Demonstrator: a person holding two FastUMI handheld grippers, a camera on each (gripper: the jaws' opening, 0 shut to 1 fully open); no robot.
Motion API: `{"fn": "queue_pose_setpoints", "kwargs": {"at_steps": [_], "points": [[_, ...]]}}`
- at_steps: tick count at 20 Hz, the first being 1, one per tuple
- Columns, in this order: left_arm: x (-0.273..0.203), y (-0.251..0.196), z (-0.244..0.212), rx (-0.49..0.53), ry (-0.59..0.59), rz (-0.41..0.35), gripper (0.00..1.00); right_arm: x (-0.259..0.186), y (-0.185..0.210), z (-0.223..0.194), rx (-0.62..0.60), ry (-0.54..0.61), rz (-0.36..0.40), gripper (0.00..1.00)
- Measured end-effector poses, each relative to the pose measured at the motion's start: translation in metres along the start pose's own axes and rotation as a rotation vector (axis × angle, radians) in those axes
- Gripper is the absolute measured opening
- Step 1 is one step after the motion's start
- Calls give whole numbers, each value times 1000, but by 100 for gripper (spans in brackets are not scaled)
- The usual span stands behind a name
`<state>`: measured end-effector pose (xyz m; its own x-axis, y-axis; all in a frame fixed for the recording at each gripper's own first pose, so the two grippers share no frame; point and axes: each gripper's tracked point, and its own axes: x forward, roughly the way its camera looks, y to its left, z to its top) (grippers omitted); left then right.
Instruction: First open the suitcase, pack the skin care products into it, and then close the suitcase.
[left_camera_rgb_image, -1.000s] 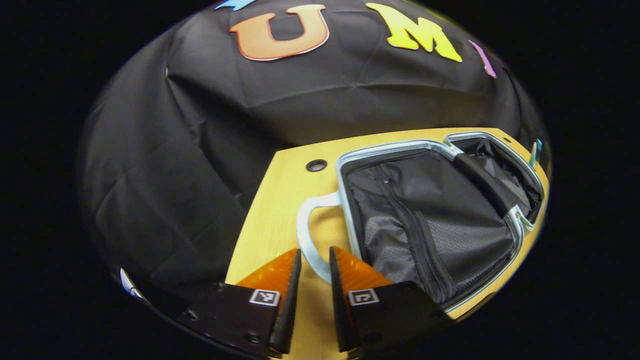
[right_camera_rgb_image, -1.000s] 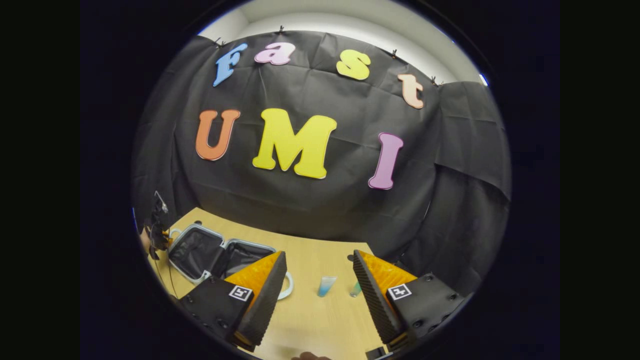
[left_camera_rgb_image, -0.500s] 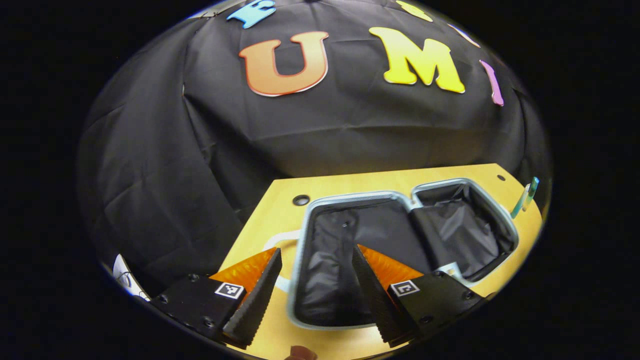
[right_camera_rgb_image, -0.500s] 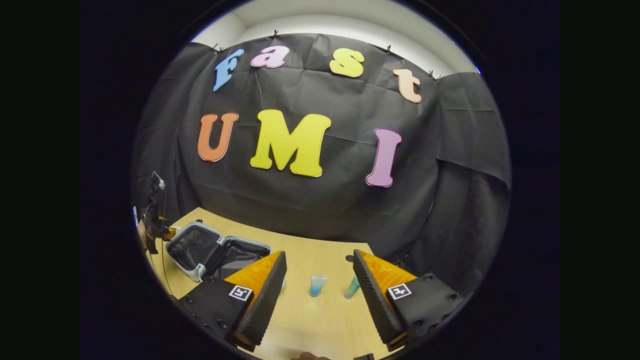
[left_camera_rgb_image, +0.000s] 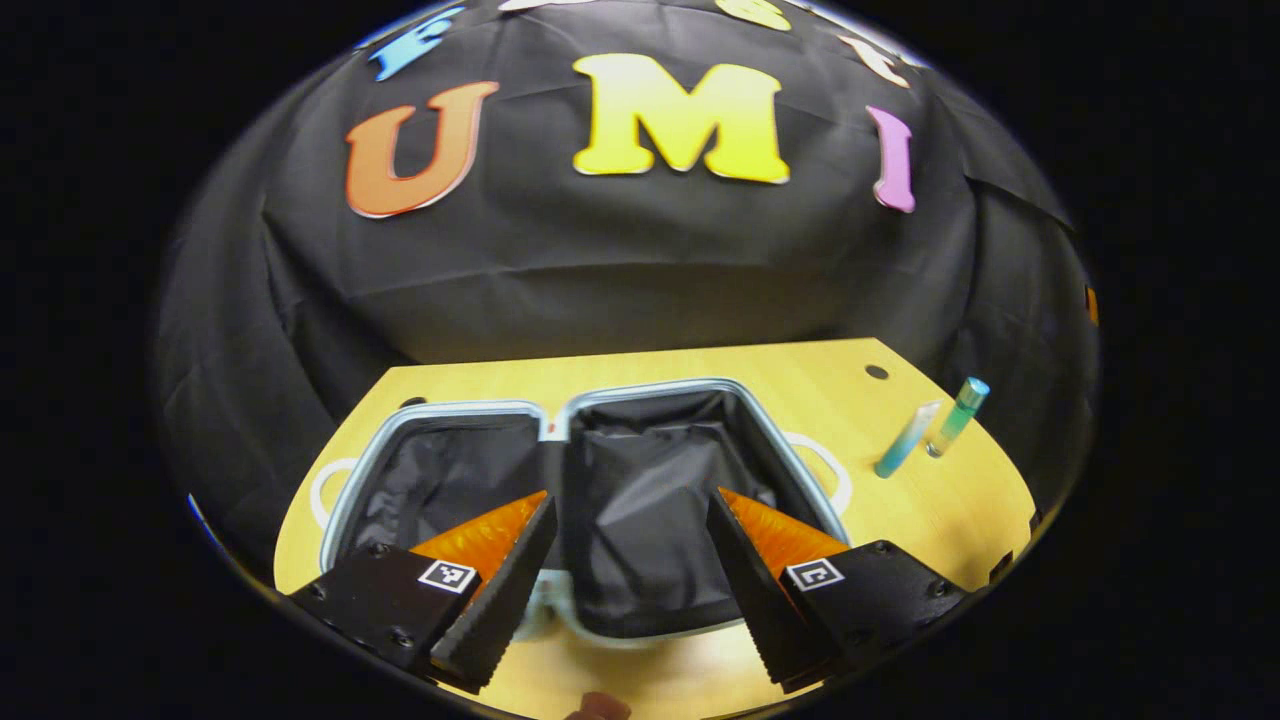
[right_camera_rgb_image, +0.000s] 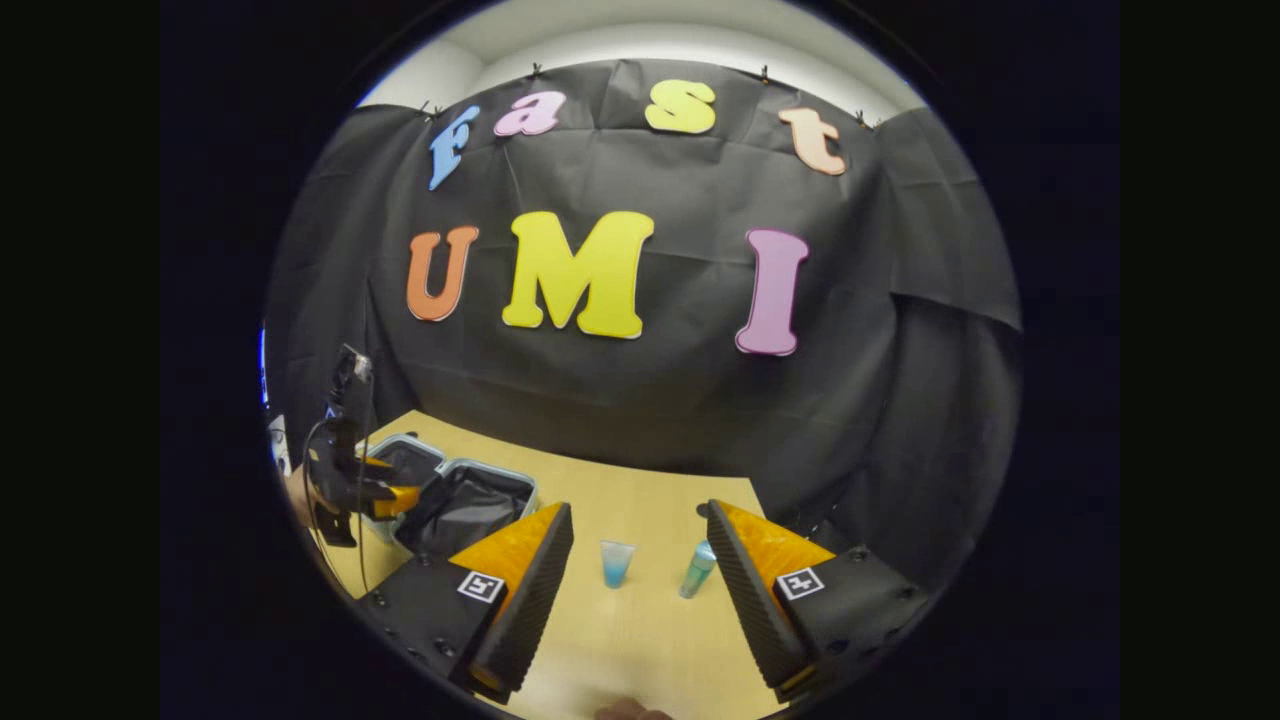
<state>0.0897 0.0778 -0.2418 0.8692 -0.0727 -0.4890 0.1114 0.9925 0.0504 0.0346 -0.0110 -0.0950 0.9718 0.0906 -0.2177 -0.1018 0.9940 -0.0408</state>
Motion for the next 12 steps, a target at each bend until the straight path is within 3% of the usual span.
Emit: {"fn": "queue_pose_setpoints", "kwargs": {"at_steps": [7,12], "points": [[35,-149,-3,46,45,-170,97,18,-63,-35,-20,64,-6,80],[70,-235,-25,16,103,-272,100,34,-109,-68,-3,132,-25,80]]}}
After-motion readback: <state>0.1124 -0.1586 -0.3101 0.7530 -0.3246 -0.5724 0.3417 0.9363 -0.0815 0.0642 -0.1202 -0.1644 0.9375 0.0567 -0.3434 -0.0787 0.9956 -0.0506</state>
